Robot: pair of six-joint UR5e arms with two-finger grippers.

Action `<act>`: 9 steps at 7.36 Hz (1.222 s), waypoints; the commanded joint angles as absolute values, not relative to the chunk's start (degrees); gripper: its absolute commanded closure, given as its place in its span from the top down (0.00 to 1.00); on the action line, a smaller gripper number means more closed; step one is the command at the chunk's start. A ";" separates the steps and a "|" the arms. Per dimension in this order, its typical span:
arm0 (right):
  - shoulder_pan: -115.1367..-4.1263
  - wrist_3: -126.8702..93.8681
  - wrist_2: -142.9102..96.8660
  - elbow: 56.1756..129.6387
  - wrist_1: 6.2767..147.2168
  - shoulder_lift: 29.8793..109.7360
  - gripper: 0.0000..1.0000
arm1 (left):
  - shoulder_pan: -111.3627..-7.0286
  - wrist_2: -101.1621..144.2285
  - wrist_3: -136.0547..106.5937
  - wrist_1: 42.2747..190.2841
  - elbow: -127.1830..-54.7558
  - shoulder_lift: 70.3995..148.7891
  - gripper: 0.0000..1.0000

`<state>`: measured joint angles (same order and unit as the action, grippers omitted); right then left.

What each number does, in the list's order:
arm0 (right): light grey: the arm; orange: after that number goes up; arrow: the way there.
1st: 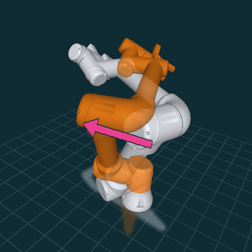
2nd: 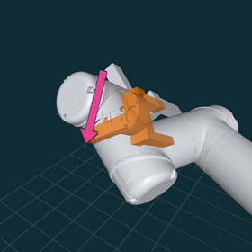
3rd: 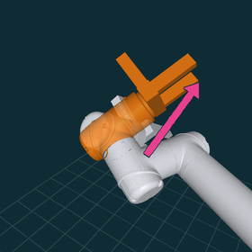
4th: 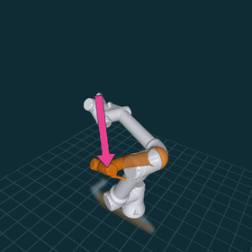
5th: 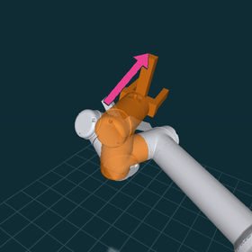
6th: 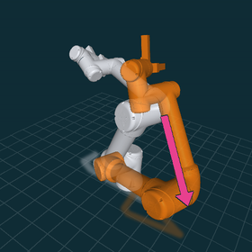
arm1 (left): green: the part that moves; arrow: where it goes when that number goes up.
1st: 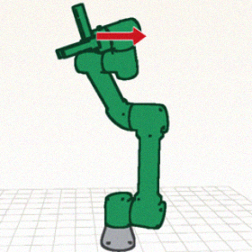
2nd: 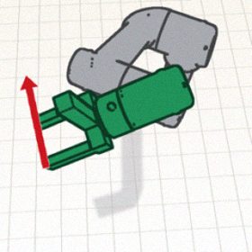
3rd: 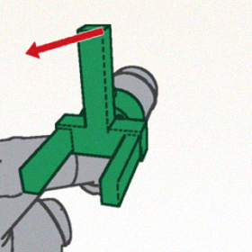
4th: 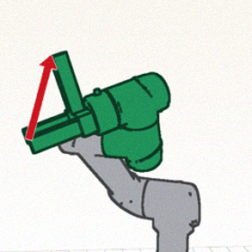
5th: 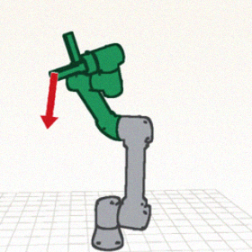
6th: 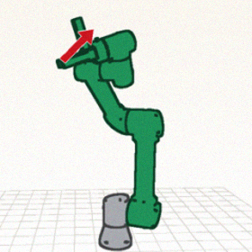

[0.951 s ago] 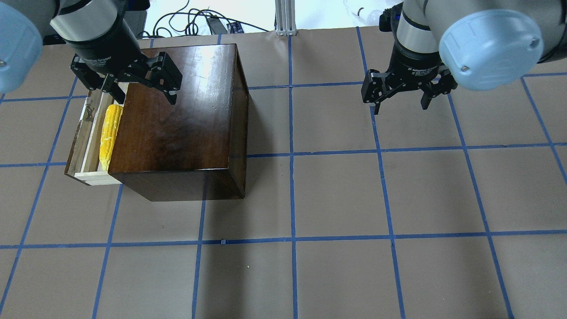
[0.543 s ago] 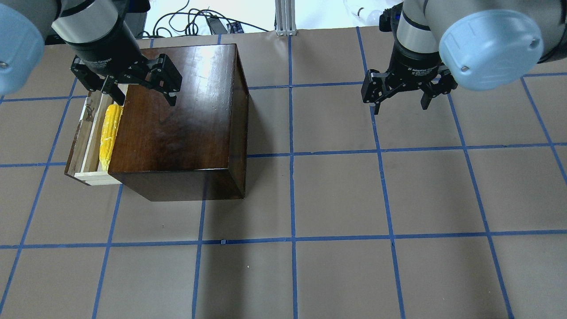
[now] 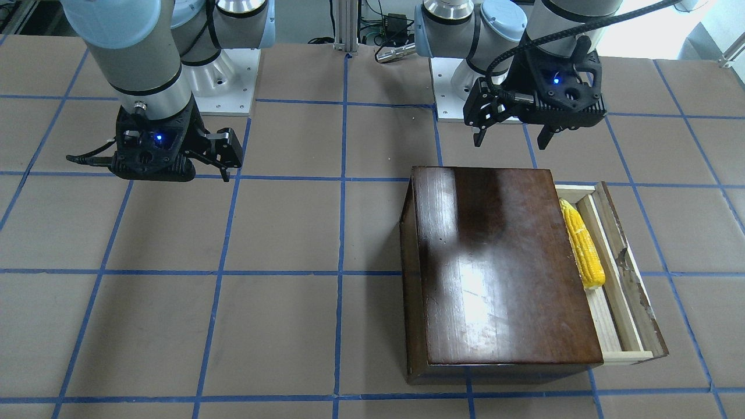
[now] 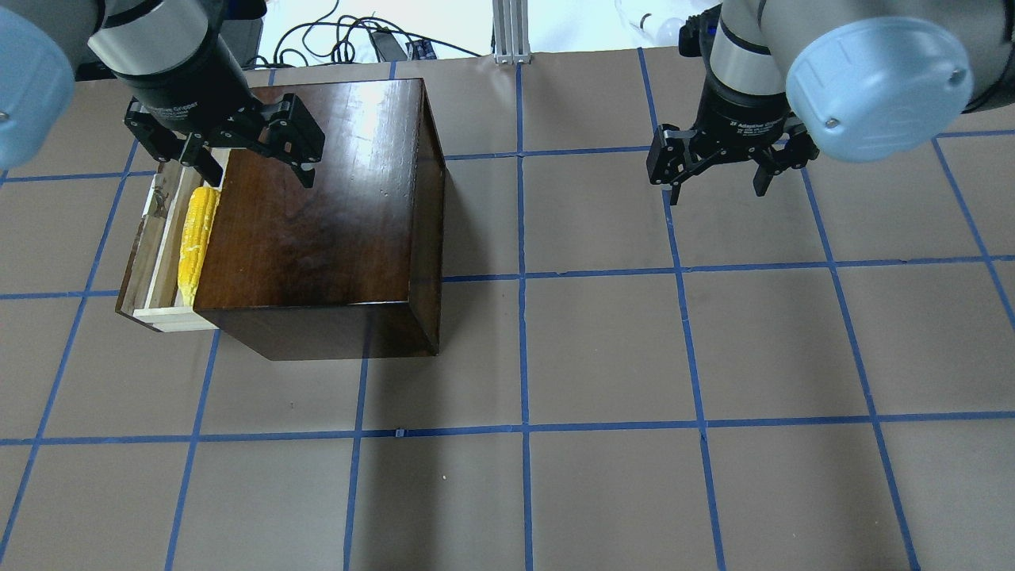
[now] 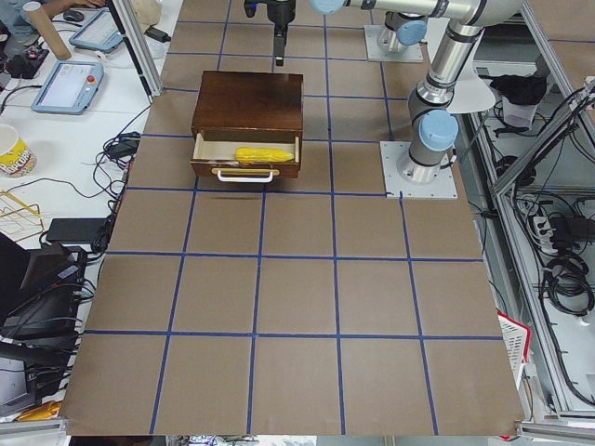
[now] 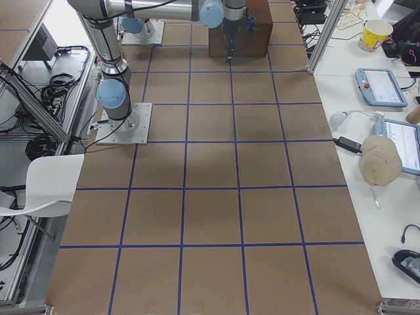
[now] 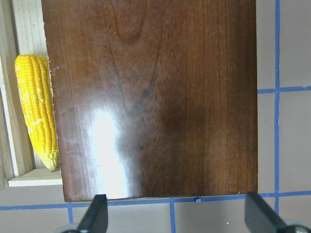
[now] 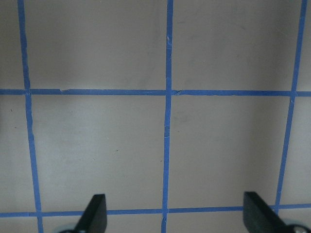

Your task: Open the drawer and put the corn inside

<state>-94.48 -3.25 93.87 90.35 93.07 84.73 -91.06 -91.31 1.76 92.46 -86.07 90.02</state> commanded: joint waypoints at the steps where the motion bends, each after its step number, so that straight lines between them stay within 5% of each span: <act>1: -94.48 -3.25 93.95 90.35 93.08 84.73 1.00 | -91.05 -91.05 1.76 92.46 -85.96 90.35 1.00; 9: -94.48 -3.25 93.87 90.35 93.08 84.73 1.00 | -91.14 -91.05 1.67 92.46 -85.96 89.65 1.00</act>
